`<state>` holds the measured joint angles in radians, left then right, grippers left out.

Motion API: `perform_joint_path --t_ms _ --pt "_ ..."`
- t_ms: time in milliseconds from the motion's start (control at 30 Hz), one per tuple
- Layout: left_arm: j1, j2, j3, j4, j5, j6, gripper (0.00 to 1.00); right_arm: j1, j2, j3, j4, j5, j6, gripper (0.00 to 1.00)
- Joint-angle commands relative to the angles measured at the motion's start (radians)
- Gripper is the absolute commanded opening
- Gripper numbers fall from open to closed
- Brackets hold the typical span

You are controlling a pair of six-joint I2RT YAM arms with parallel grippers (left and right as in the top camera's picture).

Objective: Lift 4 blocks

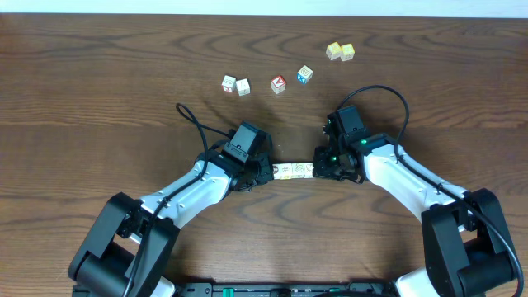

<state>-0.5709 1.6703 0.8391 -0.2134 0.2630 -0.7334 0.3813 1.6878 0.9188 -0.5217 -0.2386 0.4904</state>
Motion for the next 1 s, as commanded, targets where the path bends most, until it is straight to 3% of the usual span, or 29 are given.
perform_joint_path --t_ms 0,967 --pt "-0.036 -0.003 0.019 0.015 0.105 -0.005 0.07 0.046 0.000 0.001 0.014 -0.178 0.026 0.01" --pt "-0.035 0.057 0.020 0.095 0.101 -0.005 0.07 0.046 0.000 0.001 -0.001 -0.177 0.047 0.01"
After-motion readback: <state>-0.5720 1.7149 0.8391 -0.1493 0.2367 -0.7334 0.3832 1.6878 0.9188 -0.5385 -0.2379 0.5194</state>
